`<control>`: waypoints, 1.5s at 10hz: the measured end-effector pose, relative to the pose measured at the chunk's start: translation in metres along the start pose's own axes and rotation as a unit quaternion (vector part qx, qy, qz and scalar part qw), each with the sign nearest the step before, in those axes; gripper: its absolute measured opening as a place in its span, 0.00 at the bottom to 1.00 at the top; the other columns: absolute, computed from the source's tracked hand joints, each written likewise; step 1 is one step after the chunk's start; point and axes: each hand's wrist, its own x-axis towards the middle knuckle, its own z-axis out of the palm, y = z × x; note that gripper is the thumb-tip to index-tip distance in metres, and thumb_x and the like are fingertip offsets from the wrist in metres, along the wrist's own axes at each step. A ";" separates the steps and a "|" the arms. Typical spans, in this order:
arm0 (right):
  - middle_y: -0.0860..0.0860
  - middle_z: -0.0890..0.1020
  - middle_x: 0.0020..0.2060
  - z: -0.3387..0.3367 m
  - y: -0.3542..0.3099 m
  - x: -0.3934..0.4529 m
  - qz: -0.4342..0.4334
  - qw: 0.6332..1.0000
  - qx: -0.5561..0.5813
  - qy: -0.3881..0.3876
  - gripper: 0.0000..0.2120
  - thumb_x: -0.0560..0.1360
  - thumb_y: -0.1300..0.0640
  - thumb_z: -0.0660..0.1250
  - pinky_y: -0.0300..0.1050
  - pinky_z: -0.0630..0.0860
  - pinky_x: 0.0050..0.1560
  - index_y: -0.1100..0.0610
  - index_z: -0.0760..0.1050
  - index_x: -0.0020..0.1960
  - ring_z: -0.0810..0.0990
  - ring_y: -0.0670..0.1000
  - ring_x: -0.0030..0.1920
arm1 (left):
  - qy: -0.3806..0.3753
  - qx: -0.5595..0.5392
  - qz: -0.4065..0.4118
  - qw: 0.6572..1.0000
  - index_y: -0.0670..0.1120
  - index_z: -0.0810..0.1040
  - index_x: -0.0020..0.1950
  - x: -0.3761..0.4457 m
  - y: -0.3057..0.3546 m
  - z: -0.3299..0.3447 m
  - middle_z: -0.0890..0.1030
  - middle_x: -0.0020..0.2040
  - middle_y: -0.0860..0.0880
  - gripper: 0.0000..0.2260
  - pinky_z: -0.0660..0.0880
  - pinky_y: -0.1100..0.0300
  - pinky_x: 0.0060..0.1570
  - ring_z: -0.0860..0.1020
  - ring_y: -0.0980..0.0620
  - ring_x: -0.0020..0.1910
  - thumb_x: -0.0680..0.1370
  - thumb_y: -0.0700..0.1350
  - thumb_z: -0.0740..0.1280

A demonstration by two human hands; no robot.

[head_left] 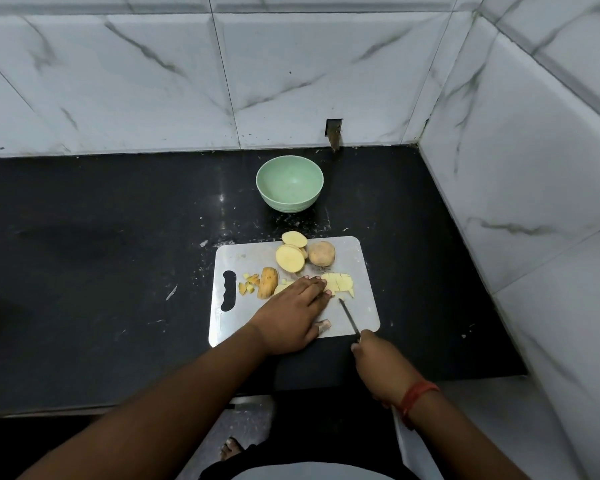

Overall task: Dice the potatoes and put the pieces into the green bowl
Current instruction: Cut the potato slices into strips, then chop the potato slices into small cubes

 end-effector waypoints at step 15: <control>0.56 0.72 0.39 0.005 -0.047 0.019 0.052 0.998 0.037 -0.024 0.04 0.80 0.65 0.55 0.42 0.71 0.34 0.58 0.63 0.53 0.75 0.53 0.35 | -0.002 0.069 -0.027 0.997 0.41 0.67 0.78 -0.011 0.011 0.004 0.68 0.77 0.41 0.29 0.58 0.44 0.78 0.65 0.41 0.76 0.84 0.56 0.50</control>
